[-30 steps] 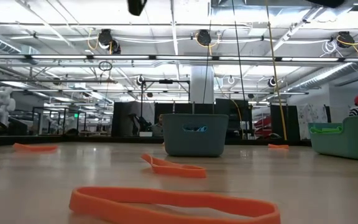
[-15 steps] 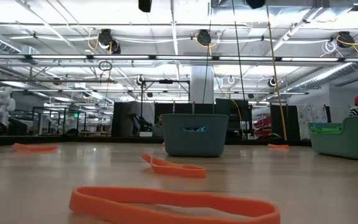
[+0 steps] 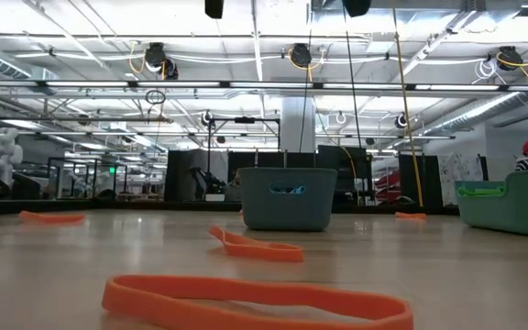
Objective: Sort rubber bands into baskets
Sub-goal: Put the orange rubberband into the orange bin
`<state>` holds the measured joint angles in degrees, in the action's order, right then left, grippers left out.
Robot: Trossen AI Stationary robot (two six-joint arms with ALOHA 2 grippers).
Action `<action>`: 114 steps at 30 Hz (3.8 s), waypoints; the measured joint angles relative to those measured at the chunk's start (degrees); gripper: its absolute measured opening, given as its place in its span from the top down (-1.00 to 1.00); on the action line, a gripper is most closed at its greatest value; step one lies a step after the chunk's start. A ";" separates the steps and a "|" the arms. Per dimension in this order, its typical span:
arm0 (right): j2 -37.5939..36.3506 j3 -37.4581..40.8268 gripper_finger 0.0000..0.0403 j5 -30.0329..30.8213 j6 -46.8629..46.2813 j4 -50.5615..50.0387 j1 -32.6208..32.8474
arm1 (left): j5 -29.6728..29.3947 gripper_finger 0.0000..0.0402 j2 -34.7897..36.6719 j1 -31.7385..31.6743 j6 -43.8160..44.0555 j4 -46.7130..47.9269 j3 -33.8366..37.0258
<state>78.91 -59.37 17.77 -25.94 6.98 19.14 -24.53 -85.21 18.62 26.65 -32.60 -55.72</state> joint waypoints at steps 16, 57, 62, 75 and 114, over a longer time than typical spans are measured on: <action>2.93 0.00 -0.32 -1.72 5.60 8.99 -3.17 | -0.09 0.99 0.02 -2.85 0.72 -4.06 -0.04; -5.66 0.02 1.00 -4.46 3.85 -5.46 -4.53 | 9.58 0.17 0.06 -3.46 3.44 5.40 -0.03; -8.77 -0.04 1.00 -7.45 -1.25 -15.96 -3.22 | 18.35 -0.08 1.41 -5.26 10.58 14.33 0.01; -9.41 0.02 1.00 -26.27 -28.09 -53.65 10.72 | 21.96 -0.11 8.53 -10.04 12.02 51.58 0.00; 13.04 0.01 0.73 -30.22 -60.40 -53.03 33.02 | 28.00 -0.11 7.13 -21.17 1.49 84.78 6.57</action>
<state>91.95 -59.37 -12.44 -86.33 -46.05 52.16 3.46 -78.08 -2.55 28.14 52.18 -49.15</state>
